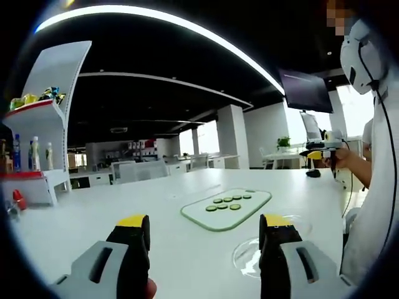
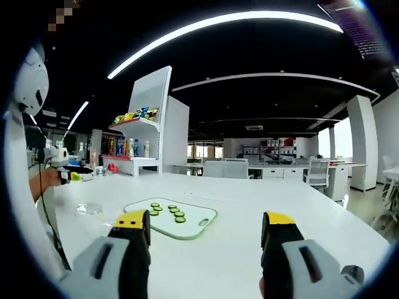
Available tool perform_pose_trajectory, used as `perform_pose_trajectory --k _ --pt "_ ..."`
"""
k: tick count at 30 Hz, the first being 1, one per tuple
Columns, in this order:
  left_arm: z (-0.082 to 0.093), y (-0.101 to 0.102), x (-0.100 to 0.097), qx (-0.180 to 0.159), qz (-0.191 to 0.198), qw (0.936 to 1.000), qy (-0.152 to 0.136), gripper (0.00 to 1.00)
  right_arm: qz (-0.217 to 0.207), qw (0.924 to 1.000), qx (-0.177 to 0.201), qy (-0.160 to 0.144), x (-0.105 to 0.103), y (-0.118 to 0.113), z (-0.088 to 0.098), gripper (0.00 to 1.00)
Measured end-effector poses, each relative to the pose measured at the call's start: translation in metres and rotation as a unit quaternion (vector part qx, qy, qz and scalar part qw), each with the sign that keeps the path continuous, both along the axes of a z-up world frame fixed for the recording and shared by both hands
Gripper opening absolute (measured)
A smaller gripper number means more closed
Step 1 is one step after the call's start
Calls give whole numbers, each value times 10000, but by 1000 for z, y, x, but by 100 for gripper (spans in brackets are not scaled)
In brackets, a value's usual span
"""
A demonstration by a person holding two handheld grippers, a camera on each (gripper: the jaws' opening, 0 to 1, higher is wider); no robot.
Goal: Open the petri dish lid, add cucumber slices into the petri dish, and close the lid
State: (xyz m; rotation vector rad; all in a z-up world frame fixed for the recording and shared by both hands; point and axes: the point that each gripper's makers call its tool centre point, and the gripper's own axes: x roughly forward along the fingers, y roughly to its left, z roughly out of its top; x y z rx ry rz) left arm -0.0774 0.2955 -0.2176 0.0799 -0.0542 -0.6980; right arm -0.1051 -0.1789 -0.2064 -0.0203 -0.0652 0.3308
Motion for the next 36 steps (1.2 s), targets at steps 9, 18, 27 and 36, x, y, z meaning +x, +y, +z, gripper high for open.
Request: perform_pose_trajectory --k 9,18,27,36 --pt "3 -3 -3 -13 0 10000 -41 71 -161 9996 218 109 -2 -14 -5 70" --pt "1 -4 -11 -29 2 10000 -53 71 -107 9995 217 196 0 -13 -3 69" --pt "-3 -1 -16 -24 49 10000 -34 71 192 9988 -14 449 23 5 1 67" --pt "-7 1 -22 -8 48 10000 3 71 463 9965 -313 618 40 27 12 66"
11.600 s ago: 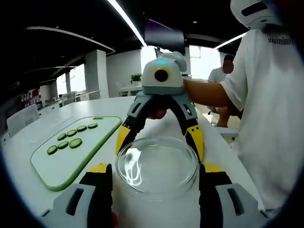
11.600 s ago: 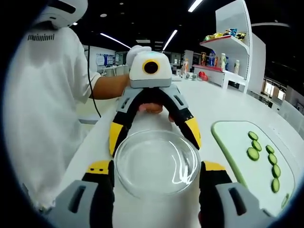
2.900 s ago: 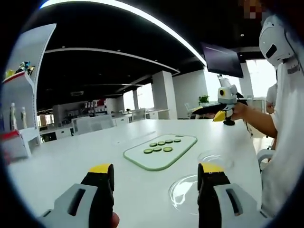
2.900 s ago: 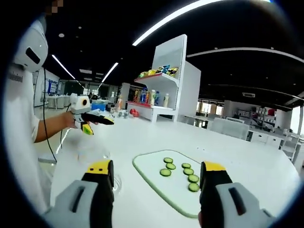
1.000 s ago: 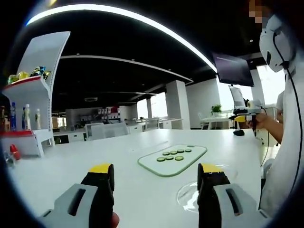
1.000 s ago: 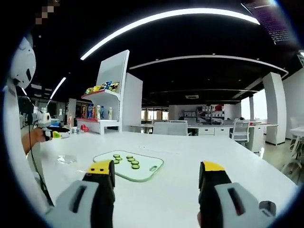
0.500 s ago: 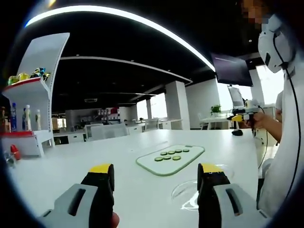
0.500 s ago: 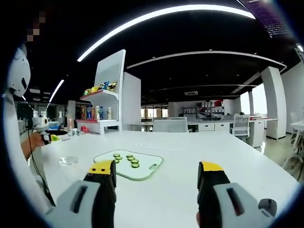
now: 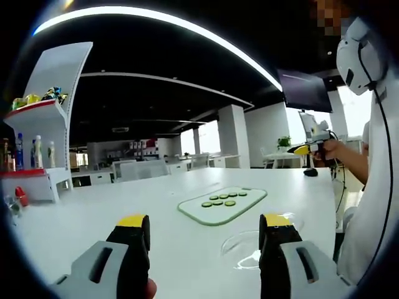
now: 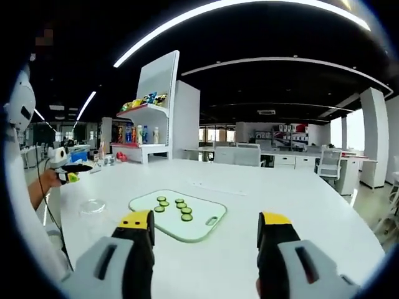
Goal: Open the petri dish lid, add cucumber slices into the petri dish, and close the lid
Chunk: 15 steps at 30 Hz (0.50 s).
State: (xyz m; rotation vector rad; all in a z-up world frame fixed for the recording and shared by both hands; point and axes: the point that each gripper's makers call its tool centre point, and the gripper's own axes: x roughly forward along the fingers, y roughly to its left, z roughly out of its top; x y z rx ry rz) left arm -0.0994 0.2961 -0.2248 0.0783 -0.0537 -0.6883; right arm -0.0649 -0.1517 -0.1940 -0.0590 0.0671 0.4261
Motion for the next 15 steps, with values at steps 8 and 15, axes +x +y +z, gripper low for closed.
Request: perform_pose_trajectory --k 8,15 --pt "0 -1 -4 10 -56 10000 -7 71 258 9987 -348 271 17 28 3 64" --pt "2 2 -7 -79 -30 10000 -28 71 361 9959 -698 444 28 47 -3 63"
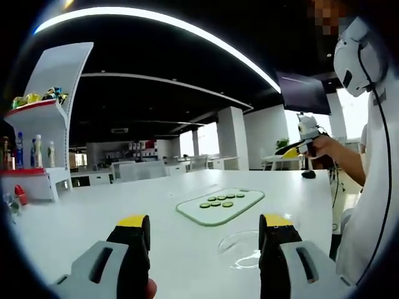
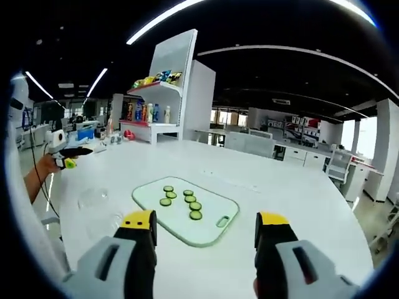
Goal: Open the petri dish lid, add cucumber slices into the petri dish, and close the lid
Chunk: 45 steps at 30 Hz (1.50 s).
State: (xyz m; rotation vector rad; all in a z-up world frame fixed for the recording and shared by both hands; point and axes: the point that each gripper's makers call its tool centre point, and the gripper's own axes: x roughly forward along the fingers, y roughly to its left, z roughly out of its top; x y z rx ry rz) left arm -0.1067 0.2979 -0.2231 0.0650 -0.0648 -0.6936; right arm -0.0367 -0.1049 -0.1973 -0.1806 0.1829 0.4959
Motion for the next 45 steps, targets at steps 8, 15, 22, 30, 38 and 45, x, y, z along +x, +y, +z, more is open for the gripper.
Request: perform_pose_trajectory --k 8,15,22,30,38,45 --pt "-2 -7 -4 52 -69 10000 46 71 300 9994 -115 108 16 28 -7 61" --pt "-1 -9 -7 46 -86 9999 47 71 524 9980 -270 235 29 47 -18 61" --pt "-2 -12 -10 89 -127 9998 80 71 694 9964 -344 347 37 66 -22 60" --pt "-6 -14 -14 179 -230 9994 174 71 900 9937 -425 511 43 93 -26 58" --pt "-10 -14 -15 255 -282 9990 233 71 1085 9898 -669 639 49 116 -35 55" --pt "-12 -10 -16 271 -227 9990 266 71 1197 9870 -723 793 60 126 -50 55"
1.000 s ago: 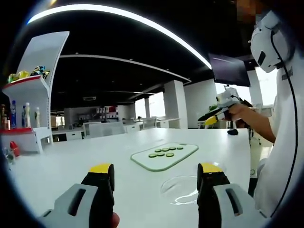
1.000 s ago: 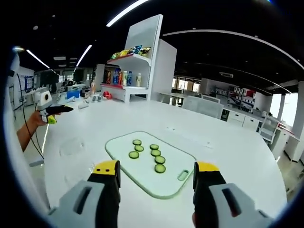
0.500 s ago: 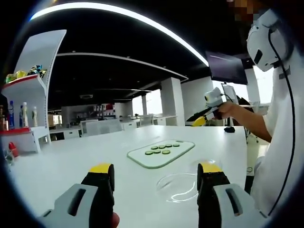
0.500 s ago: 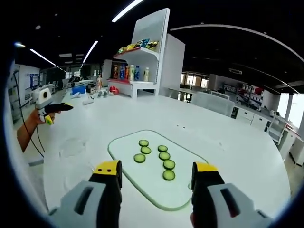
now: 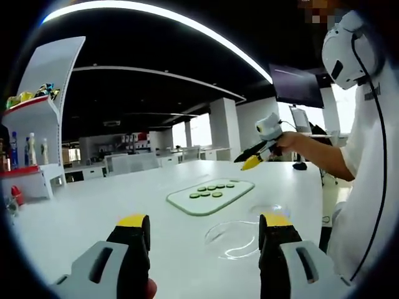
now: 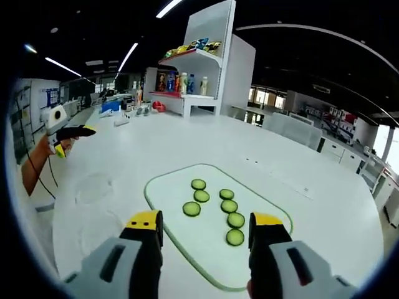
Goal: Open the petri dish lid, add cucumber slices into the petri dish, and close the lid
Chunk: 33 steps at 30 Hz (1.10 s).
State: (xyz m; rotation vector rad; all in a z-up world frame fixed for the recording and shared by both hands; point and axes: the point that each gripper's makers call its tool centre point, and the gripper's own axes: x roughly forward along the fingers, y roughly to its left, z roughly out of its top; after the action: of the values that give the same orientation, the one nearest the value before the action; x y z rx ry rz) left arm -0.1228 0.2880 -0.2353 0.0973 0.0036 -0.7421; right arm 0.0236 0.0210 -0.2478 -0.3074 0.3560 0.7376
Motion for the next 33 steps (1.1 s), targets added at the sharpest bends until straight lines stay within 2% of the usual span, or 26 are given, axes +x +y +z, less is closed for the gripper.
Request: perform_pose_trajectory --k 16,24,33 --pt "-4 -3 -5 64 -73 9999 48 71 331 9988 -128 328 21 28 -30 50" --pt "-6 -4 -3 112 -72 9999 92 71 449 9978 -40 485 28 40 -42 47" --pt "-6 -6 -3 133 -91 9998 101 71 503 9968 -296 544 34 50 -55 44"
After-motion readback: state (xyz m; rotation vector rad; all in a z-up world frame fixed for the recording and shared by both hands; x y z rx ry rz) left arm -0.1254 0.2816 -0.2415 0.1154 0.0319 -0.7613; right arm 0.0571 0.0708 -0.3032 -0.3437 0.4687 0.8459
